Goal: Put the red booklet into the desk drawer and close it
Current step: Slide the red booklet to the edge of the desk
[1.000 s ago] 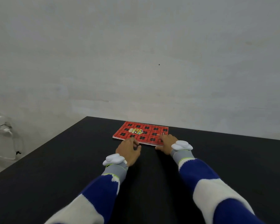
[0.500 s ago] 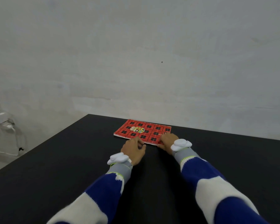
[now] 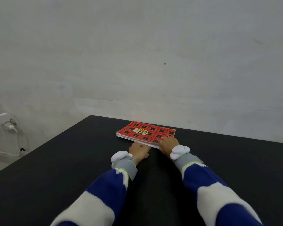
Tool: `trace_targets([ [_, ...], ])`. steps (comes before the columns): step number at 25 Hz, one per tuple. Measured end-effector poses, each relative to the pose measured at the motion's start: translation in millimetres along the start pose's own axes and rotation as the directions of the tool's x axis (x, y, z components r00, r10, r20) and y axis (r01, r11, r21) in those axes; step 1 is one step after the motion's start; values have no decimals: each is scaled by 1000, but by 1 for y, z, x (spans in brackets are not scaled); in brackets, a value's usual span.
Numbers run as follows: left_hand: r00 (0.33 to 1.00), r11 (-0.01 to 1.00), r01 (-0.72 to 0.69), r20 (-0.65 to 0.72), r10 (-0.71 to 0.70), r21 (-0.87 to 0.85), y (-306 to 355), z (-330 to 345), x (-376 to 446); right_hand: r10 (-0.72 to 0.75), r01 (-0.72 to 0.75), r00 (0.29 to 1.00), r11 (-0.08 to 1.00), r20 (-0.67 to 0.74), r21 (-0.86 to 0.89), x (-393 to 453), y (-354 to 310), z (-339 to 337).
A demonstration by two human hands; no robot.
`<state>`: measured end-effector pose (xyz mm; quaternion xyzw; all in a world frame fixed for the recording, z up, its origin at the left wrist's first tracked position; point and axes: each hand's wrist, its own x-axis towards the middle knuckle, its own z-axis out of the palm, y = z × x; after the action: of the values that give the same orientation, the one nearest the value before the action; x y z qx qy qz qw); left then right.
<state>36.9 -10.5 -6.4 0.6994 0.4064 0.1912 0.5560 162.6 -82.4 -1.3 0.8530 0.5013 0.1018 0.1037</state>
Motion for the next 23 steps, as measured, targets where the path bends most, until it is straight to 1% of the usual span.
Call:
trace_targets([
  [2, 998, 988, 60, -7, -62, -146, 0, 3, 1, -16, 16, 999, 1000, -29, 8, -3, -1, -3],
  [3, 997, 979, 72, -23, -78, -193, 2, 4, -1, -29, 29, 999, 999, -45, 14, -5, -1, -3],
  [4, 995, 980, 63, -68, -77, -190, 3, 5, -2, -39, 41, 998, 999, -57, 29, -8, -1, -3],
  [7, 968, 998, 55, -245, -55, -5, 2, -2, -6, -61, 69, 994, 994, -94, 82, -19, 6, 3],
  [11, 912, 975, 124, -408, -38, 186, 5, -17, -7, -101, 116, 989, 981, -108, 152, -33, 18, 11],
  [13, 887, 954, 157, -461, -23, 255, 7, -23, -8, -106, 123, 989, 977, -100, 176, -39, 22, 12],
  [16, 898, 913, 187, -439, -9, 362, 8, -34, -7, -103, 120, 990, 974, -94, 194, -46, 28, 13],
  [19, 929, 851, 263, -359, -95, 454, 4, -45, -3, -95, 112, 992, 966, -85, 232, -51, 30, 13],
  [21, 946, 851, 270, -287, -149, 450, 2, -48, -2, -90, 114, 991, 956, -100, 269, -54, 30, 12],
  [23, 955, 854, 259, -253, -156, 450, 0, -46, -3, -82, 111, 991, 945, -106, 308, -57, 28, 13],
])
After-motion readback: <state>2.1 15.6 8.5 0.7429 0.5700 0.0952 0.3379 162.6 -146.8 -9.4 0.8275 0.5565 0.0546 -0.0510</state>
